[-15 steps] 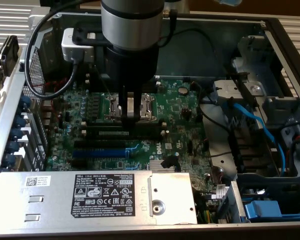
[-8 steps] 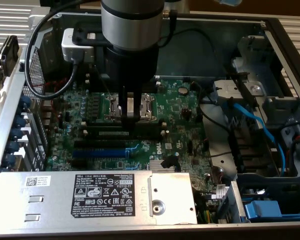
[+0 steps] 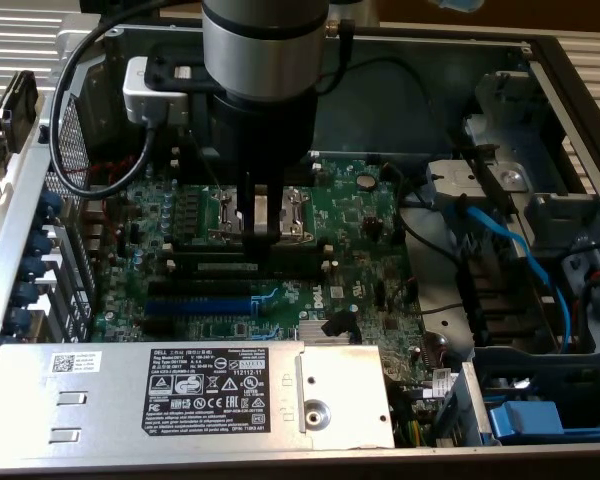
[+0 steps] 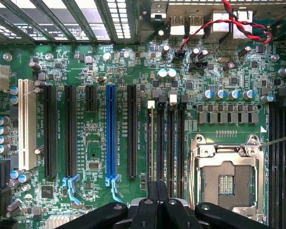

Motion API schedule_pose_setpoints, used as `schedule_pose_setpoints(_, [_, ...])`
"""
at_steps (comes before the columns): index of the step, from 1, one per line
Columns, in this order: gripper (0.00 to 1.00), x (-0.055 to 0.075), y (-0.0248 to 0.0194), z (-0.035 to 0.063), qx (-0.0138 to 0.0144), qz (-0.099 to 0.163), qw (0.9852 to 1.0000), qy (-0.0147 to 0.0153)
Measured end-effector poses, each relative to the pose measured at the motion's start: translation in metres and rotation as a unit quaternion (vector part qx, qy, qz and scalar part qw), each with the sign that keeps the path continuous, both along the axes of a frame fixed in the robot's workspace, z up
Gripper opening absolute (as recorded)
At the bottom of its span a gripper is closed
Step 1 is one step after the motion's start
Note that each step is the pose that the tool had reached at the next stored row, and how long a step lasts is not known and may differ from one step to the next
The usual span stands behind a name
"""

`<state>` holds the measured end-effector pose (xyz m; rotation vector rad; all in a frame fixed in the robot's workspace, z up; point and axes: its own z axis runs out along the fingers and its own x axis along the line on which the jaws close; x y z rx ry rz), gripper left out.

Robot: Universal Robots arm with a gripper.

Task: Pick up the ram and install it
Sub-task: 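Press down the ram until it locks into place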

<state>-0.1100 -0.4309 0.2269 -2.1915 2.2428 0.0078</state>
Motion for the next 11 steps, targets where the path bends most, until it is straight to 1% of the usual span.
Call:
schedule_pose_setpoints(5, [0.11, 0.0001, 0.0001, 0.0010, 0.0003, 0.000, 1.0000, -0.0001])
schedule_pose_setpoints(6, [0.11, 0.0001, 0.0002, 0.0022, 0.0005, 0.000, 1.0000, -0.0004])
schedule_pose_setpoints(8, [0.11, 0.0000, 0.0002, 0.0049, 0.0000, 0.000, 1.0000, 0.0000])
schedule_pose_setpoints(11, [0.11, 0.0000, 0.0003, 0.0097, 0.0000, 0.000, 1.0000, 0.0000])
